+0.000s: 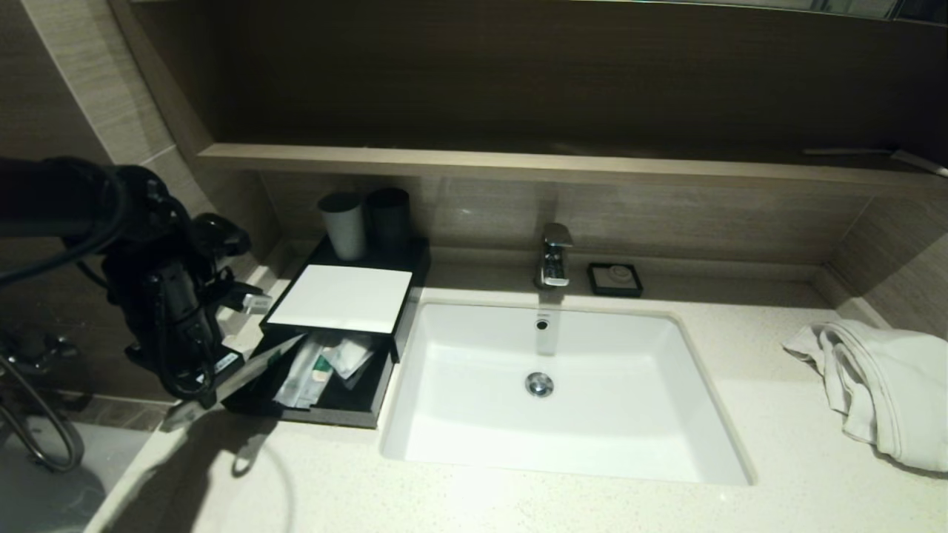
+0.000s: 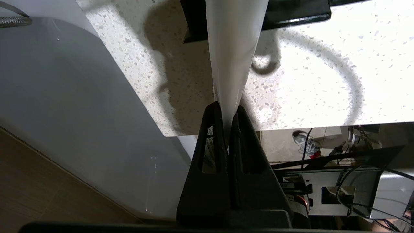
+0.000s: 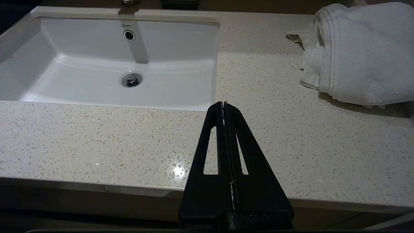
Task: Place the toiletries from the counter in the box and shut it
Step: Place the bathroom toiletry into the drawer
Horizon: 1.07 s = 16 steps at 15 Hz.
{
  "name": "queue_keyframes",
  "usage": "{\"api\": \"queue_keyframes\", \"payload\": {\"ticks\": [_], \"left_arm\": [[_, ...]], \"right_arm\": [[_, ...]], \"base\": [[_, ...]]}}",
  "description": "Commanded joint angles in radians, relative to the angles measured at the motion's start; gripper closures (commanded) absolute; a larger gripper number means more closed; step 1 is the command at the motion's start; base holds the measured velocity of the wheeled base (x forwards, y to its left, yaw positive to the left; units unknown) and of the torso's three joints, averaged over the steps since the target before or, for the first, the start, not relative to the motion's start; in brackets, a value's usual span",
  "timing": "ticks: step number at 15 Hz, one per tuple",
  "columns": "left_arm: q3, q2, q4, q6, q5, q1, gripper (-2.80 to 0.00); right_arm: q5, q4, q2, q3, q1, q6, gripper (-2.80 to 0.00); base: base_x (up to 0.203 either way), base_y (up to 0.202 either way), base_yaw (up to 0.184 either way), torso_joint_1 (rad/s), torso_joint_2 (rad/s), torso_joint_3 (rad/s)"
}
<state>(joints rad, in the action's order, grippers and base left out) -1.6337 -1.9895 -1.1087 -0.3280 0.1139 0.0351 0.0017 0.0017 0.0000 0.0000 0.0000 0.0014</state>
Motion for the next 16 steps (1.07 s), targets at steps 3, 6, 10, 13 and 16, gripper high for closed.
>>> {"api": "queue_keyframes", "payload": {"ticks": [3, 6, 10, 13, 16], "left_arm": [[-0.031, -0.045, -0.006, 0.012, 0.004, 0.000, 0.00], [-0.075, -0.065, -0.008, 0.035, 0.009, 0.003, 0.00], [-0.098, -0.084, -0.006, 0.055, 0.009, 0.006, 0.00], [-0.105, -0.094, -0.006, 0.059, 0.008, 0.014, 0.00], [-0.107, -0.104, 0.003, 0.076, 0.007, 0.023, 0.00]], "right_arm": [[0.000, 0.000, 0.000, 0.000, 0.000, 0.000, 0.00], [0.000, 0.000, 0.000, 0.000, 0.000, 0.000, 0.00], [0.001, 0.000, 0.000, 0.000, 0.000, 0.000, 0.00], [0.000, 0.000, 0.000, 0.000, 0.000, 0.000, 0.00], [0.000, 0.000, 0.000, 0.000, 0.000, 0.000, 0.00]], "base": [[0.000, 0.000, 0.000, 0.000, 0.00, 0.000], [0.000, 0.000, 0.000, 0.000, 0.00, 0.000], [0.000, 0.000, 0.000, 0.000, 0.00, 0.000], [0.000, 0.000, 0.000, 0.000, 0.00, 0.000], [0.000, 0.000, 0.000, 0.000, 0.00, 0.000]]}}
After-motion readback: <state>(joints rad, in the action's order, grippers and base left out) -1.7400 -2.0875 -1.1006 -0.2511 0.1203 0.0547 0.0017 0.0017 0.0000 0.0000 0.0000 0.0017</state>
